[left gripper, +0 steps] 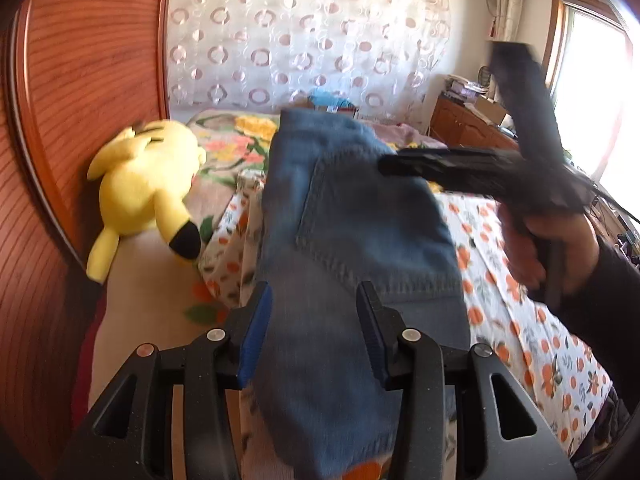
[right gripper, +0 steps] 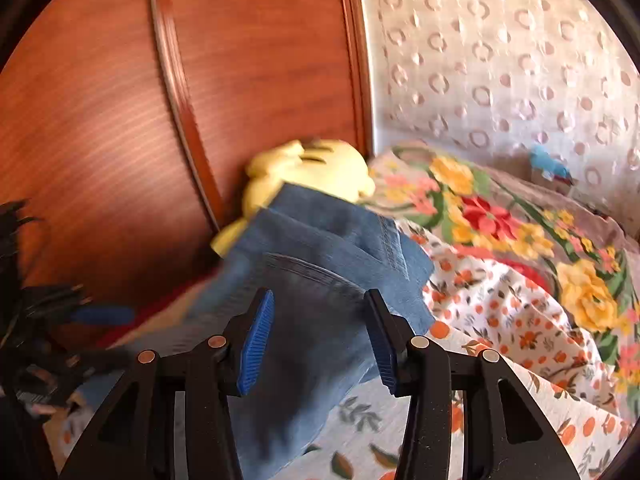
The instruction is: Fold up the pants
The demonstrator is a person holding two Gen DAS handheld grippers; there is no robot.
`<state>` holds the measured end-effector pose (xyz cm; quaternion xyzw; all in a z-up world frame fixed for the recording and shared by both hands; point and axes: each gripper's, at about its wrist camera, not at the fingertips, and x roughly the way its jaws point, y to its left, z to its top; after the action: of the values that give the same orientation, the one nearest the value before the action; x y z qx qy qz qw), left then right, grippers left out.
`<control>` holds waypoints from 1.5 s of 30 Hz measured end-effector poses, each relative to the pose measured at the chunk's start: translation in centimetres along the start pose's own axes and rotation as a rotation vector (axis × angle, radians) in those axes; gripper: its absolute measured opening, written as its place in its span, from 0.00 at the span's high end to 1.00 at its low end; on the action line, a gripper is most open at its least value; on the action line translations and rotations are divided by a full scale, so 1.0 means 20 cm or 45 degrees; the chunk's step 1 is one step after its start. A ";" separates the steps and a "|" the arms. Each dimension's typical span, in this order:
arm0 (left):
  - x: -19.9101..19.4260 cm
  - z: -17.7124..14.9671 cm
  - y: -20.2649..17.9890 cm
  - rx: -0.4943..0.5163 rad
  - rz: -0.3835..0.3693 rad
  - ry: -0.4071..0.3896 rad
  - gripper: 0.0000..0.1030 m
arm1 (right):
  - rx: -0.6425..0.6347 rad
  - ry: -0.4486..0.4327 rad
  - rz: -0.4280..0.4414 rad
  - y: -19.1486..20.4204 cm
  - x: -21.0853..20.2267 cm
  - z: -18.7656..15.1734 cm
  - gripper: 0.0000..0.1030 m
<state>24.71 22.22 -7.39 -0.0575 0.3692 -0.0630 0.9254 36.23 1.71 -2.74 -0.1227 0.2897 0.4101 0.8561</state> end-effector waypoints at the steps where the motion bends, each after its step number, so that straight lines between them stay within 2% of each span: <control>1: 0.01 -0.02 0.00 -0.004 0.001 0.012 0.56 | 0.017 0.038 -0.017 -0.03 0.05 -0.01 0.53; 4: 0.03 -0.08 0.03 -0.019 0.016 0.040 0.56 | 0.104 0.121 0.015 -0.12 0.17 0.00 0.53; 8: 0.06 -0.14 0.06 -0.052 -0.006 0.056 0.56 | 0.096 0.103 0.007 -0.11 0.17 0.02 0.53; 12: 0.03 -0.15 0.02 -0.042 0.027 0.036 0.56 | 0.091 0.071 -0.021 -0.04 0.06 0.01 0.53; 19: -0.08 -0.14 -0.05 -0.030 0.048 -0.001 0.55 | 0.067 -0.008 0.019 0.11 -0.18 -0.17 0.53; 24: -0.16 -0.16 -0.08 -0.037 0.057 -0.046 0.52 | 0.073 -0.011 0.061 0.18 -0.30 -0.27 0.53; 32: -0.25 -0.16 -0.14 -0.019 0.056 -0.108 0.51 | 0.011 0.032 0.076 0.32 -0.38 -0.41 0.53; 40: -0.22 -0.17 -0.17 0.000 0.067 -0.097 0.51 | -0.057 0.005 0.002 0.40 -0.40 -0.48 0.53; 45: -0.15 -0.20 -0.15 -0.007 0.096 -0.066 0.51 | -0.048 0.002 -0.006 0.41 -0.42 -0.52 0.53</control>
<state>19.52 19.52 -7.79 -0.0478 0.3471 -0.0253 0.9363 21.68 -3.01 -5.85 -0.1399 0.2823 0.4133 0.8543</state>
